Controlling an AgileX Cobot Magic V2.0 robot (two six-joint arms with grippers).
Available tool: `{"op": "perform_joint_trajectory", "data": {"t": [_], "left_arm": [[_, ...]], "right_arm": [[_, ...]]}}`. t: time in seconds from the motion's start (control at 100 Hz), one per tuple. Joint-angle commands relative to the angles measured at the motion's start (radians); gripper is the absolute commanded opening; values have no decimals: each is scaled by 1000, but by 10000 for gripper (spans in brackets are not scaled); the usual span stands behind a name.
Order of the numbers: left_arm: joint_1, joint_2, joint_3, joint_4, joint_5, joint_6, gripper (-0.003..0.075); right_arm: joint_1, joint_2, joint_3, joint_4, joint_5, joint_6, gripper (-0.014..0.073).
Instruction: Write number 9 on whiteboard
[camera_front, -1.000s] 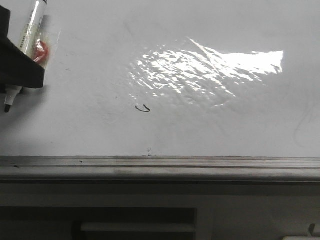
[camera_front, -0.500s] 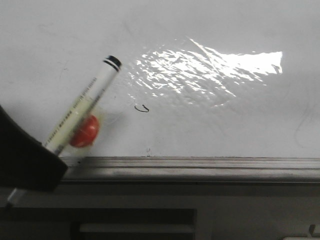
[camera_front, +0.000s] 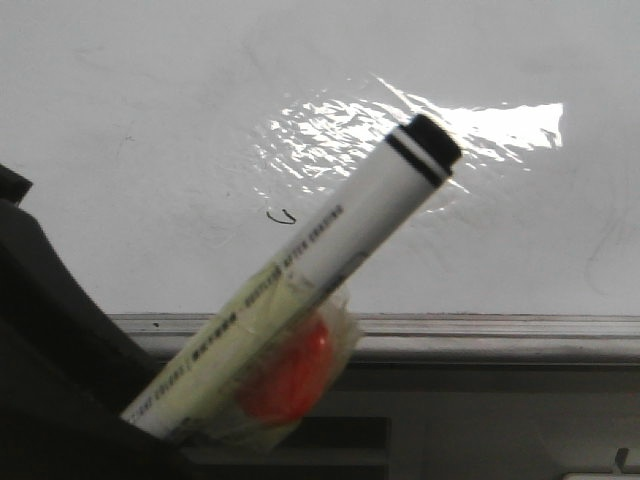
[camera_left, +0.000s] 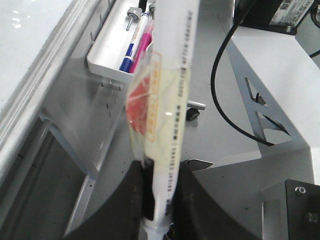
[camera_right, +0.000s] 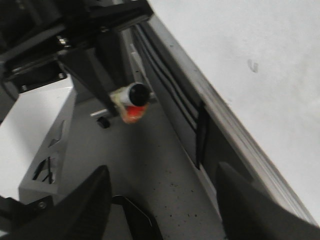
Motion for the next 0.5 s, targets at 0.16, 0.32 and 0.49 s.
{"op": "perform_joint_trajectory", "data": {"t": [0.16,0.32,0.49], "left_arm": [[-5,-15,-24,-45,-22,154,-20],[-5,-15,-32,-53,-22,198,-20],[-5,-15,-64,-53,-22,211,-20]], "right_arm": [[146,194,-69,134,-86,-165,401],[242,278,-101,146,-152,-216,401],[339,358,-121,159,-224,-238,401]]}}
